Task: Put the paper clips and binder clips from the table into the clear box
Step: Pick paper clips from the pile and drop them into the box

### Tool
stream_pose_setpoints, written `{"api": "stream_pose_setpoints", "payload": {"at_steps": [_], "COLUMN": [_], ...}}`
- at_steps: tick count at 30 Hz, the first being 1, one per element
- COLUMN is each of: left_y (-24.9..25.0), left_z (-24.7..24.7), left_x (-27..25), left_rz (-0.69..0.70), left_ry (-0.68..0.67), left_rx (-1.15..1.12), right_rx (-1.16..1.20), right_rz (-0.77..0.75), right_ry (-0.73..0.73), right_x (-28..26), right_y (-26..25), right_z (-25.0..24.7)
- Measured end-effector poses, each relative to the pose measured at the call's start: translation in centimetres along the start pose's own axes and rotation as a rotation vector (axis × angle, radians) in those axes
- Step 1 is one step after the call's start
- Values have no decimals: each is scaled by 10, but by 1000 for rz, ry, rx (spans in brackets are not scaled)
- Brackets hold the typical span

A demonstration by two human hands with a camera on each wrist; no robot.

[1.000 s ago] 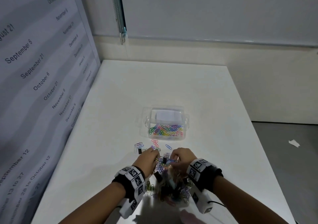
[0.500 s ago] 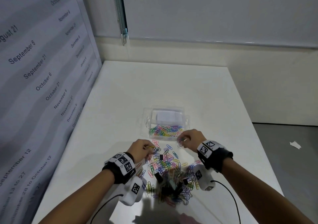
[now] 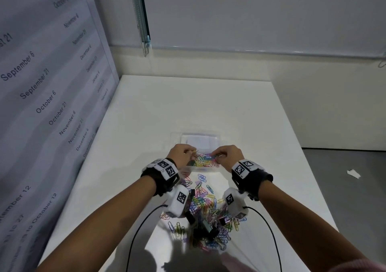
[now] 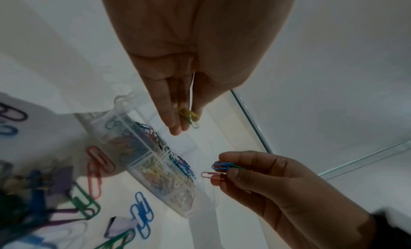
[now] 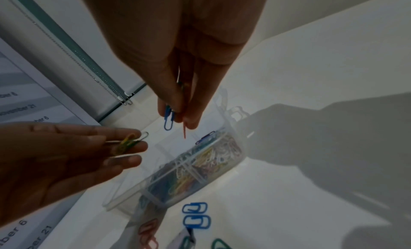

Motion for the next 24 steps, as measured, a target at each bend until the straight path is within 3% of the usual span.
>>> {"api": "stream_pose_setpoints", "payload": {"at_steps": [7,10,14,16,20,24], "left_y": [6,5,-7,-17,-27,-34], "left_z": [8,24,58,75,88,79], "left_x": [-26,-48,-66,-69,-70,-69], "left_rz": [104,189,317,352,421,403], "left_ry": [-34,-115,-282,-321,-293,-273], "left_rx": [199,268,569,653,781,765], "right_rx": [149,139,-22,-158,-389,-434], "right_rz": [3,-30,-72,-75,-43,-130], "right_ry": [-4,-40,-83,-184,-432,-405], "right_x": [-2,-7,-21,-29,-44,-52], "right_y": [7,8,20,33,63,69], "right_z": [-2,0,2,8,34,59]}}
Point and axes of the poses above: each hand's wrist, its own x-axis towards the middle knuckle, its own z-axis out of the palm, y = z × x, the point moved 5 cm from there along x, towards the middle knuckle, and after that the axes turned 12 degrees about x, right-handed, at the moved point
